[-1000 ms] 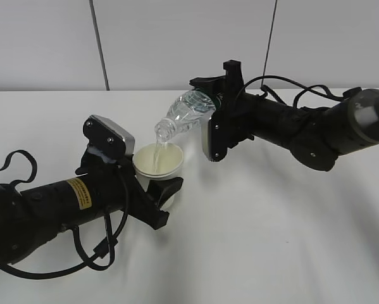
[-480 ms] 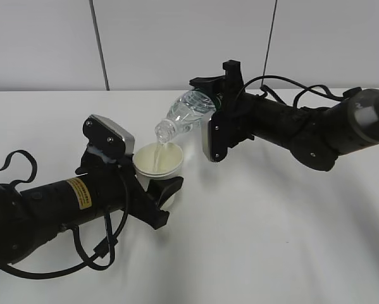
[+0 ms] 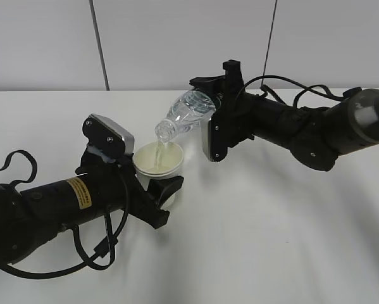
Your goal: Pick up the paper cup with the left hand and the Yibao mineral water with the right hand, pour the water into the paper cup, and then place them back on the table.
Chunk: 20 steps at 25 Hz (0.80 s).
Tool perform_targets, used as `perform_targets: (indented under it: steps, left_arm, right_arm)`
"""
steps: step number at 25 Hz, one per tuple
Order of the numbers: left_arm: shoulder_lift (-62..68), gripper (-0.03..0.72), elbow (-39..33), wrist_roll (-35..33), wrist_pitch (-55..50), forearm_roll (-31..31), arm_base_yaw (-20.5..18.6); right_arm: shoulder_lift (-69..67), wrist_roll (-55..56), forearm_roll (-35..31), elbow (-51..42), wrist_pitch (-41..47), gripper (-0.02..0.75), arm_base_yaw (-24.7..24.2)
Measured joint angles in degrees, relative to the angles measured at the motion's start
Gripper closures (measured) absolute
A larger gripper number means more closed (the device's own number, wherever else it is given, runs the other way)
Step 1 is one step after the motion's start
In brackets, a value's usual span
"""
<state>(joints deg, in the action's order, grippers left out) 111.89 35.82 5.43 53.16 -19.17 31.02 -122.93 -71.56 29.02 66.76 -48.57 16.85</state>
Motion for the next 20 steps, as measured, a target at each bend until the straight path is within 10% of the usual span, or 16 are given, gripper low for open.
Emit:
perform_targets:
  steps: [20]
  left_arm:
    - [0.00,0.245,0.00,-0.05,0.00,-0.02,0.00]
  right_arm:
    - [0.00,-0.86,0.00,0.00,-0.19,0.320,0.00]
